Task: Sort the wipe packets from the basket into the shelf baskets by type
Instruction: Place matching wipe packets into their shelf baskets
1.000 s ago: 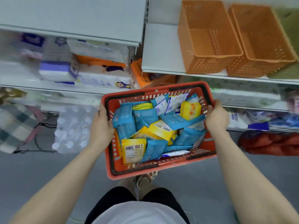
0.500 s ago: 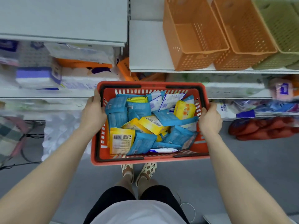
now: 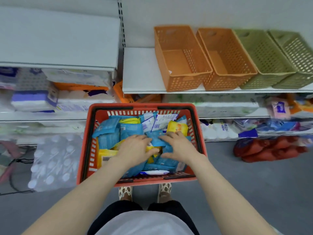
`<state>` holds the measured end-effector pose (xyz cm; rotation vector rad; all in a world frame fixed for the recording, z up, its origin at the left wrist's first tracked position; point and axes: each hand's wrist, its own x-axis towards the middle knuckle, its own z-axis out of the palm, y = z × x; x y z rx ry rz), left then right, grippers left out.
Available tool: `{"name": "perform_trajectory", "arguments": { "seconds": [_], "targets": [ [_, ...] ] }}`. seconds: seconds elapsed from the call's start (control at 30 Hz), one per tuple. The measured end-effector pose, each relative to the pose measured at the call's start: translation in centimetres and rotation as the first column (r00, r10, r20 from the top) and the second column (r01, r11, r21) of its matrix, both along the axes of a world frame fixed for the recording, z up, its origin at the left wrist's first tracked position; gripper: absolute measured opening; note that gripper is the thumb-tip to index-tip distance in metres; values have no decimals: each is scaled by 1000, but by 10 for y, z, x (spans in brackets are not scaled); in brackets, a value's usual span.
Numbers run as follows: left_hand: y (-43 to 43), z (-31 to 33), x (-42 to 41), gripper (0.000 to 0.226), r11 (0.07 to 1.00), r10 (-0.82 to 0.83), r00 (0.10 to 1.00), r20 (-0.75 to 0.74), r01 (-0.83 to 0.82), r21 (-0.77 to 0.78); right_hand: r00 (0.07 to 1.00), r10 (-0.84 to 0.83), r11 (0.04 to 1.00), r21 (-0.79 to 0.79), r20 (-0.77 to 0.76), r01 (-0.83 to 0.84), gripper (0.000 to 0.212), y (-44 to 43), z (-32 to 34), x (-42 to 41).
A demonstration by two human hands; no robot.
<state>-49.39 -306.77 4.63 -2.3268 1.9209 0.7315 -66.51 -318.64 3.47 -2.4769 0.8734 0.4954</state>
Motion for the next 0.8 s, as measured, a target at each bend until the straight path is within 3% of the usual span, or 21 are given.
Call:
{"name": "perform_trajectory", "arguments": {
  "seconds": [0.07,0.13,0.2,0.27,0.33,0.43,0.53,0.6,0.67,0.73,0.8],
  "targets": [
    [-7,2,1,61,991,129,987,-91,-125,44,989,-34,999,-19,142,37,46,-9,-3,1],
    [-14,0,9,55,972,229,968,-104,-233,-23,946,-125,992,7,299,128,28,-24,3,1],
    [-20,-10,23,34,939,307,950,-60,-313,-146,890,-203,976,11,409,217,23,-41,15,1],
    [-24,-18,34,42,938,339,941,19,-336,-85,839,-259,960,33,479,278,24,-58,29,2],
    [-28,-22,35,53,938,342,937,71,-345,26,817,-288,955,91,499,281,20,-72,38,2],
    [-35,-21,36,52,925,361,916,172,-375,56,836,-324,946,157,444,283,15,-85,42,1],
    [-36,-16,39,49,928,361,923,132,-370,50,881,-327,944,172,343,283,14,-84,37,-2],
    [-33,-9,36,45,930,367,929,58,-366,-23,861,-377,924,204,342,324,15,-77,33,-6],
    [-28,7,31,39,867,459,888,-23,-454,-204,807,-442,895,251,393,368,20,-71,35,-10],
    [-22,29,25,32,733,550,829,-104,-539,-415,738,-510,860,295,442,417,22,-68,40,-12],
    [-18,48,21,30,570,615,744,-262,-648,-505,662,-591,806,380,461,455,23,-70,42,-11]
  ]
}}
